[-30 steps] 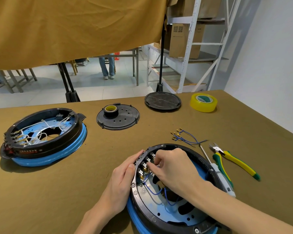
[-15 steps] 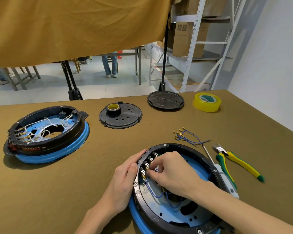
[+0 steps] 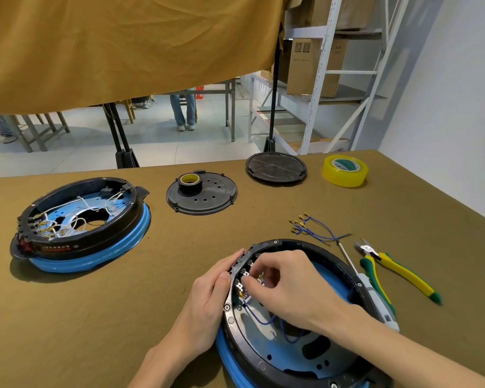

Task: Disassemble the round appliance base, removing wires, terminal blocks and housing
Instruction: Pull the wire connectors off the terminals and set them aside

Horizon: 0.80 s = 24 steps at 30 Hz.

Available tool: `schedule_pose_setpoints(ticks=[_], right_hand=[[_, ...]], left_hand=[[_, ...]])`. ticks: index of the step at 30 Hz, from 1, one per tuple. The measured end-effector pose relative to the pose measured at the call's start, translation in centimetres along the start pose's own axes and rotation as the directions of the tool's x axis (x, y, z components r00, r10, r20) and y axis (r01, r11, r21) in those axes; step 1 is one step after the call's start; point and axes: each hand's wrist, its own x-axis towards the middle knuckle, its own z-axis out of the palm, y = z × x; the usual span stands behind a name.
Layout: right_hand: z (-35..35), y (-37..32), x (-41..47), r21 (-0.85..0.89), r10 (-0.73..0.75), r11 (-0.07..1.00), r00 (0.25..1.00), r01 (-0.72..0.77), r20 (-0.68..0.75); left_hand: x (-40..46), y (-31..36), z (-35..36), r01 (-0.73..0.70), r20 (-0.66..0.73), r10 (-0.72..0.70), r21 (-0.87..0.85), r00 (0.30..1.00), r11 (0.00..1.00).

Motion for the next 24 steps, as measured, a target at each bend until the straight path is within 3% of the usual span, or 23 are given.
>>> schedule_pose_setpoints(ticks=[3, 6, 24], right_hand=[[0.5, -0.4, -0.4, -0.240, -0.039, 0.969, 0.993, 0.065, 0.110], [1.3, -0.7, -0.7, -0.354, -0.013, 0.932, 0.985, 0.074, 0.171], [2.4, -0.9, -0.5, -0.454, -0.018, 0.887, 0.989, 0.083, 0.146]], left_hand=[[0.0, -0.1, -0.1, -0.001, -0.008, 0.001, 0.017, 1.000, 1.000], [0.0, -0.2, 0.0, 0.001, -0.011, -0.001, 0.017, 1.000, 1.000], [0.0, 0.0, 0.0, -0.005, -0.009, 0.005, -0.005, 1.000, 1.000]])
